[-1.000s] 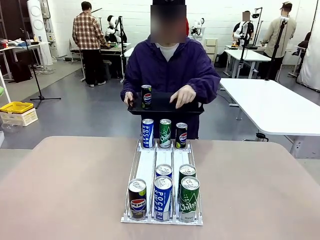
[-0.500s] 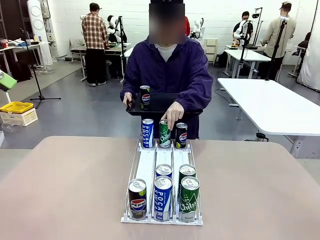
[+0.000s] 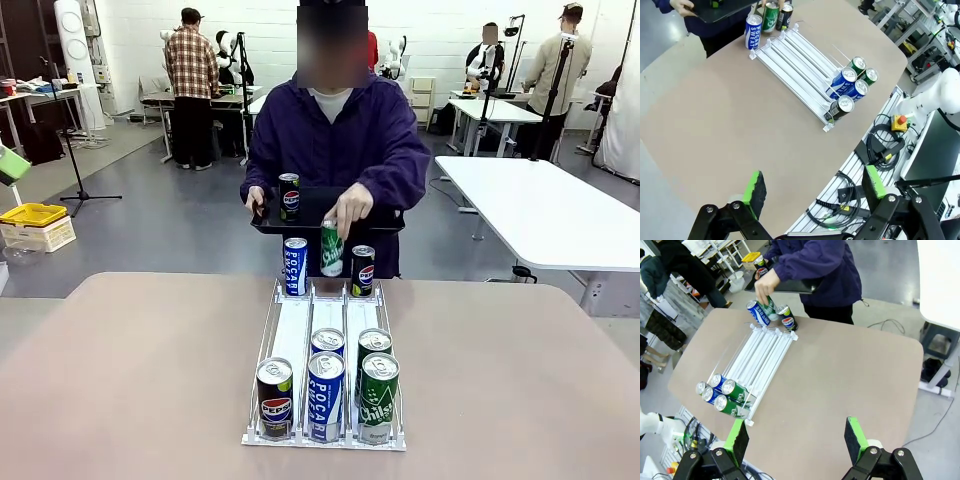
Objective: Retrieve and hand over the desired beverage to the person.
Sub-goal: Pick up another can of the same type that the person held from the Automatic Can Dispenser.
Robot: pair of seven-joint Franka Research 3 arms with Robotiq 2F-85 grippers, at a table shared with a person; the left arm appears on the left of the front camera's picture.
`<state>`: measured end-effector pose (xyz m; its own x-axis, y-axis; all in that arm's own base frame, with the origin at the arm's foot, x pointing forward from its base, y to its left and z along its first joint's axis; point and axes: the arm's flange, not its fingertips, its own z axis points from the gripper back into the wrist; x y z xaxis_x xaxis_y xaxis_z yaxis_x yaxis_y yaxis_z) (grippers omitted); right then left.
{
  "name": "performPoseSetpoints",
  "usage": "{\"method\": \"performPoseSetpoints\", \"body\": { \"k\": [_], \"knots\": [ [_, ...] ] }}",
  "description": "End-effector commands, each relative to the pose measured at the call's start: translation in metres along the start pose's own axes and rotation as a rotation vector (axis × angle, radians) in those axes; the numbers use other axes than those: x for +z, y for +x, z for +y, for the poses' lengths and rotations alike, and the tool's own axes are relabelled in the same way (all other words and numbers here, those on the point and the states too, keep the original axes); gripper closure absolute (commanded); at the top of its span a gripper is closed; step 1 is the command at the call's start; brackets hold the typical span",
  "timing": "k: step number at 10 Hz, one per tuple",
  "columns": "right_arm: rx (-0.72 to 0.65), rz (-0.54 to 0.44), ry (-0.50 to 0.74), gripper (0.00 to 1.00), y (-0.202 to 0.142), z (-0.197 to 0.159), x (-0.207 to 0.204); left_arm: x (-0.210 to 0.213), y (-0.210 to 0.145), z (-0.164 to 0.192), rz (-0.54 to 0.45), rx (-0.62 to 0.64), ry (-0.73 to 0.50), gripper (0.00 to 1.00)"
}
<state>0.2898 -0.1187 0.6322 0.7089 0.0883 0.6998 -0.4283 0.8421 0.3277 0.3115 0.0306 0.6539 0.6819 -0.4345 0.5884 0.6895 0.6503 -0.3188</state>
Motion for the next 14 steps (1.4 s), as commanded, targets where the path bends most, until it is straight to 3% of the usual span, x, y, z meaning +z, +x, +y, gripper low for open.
{"method": "performPoseSetpoints", "body": {
  "k": [1,14],
  "knots": [
    [0.011,-0.012,0.029,0.0,0.0014,-0.0011,-0.001,-0.0001,0.0006,0.0005,-0.004,-0.006,-0.012,0.0],
    [0.011,-0.012,0.029,0.0,0.0014,-0.0011,-0.001,-0.0001,0.0006,0.0005,-0.004,-0.006,-0.012,0.0]
  ]
}}
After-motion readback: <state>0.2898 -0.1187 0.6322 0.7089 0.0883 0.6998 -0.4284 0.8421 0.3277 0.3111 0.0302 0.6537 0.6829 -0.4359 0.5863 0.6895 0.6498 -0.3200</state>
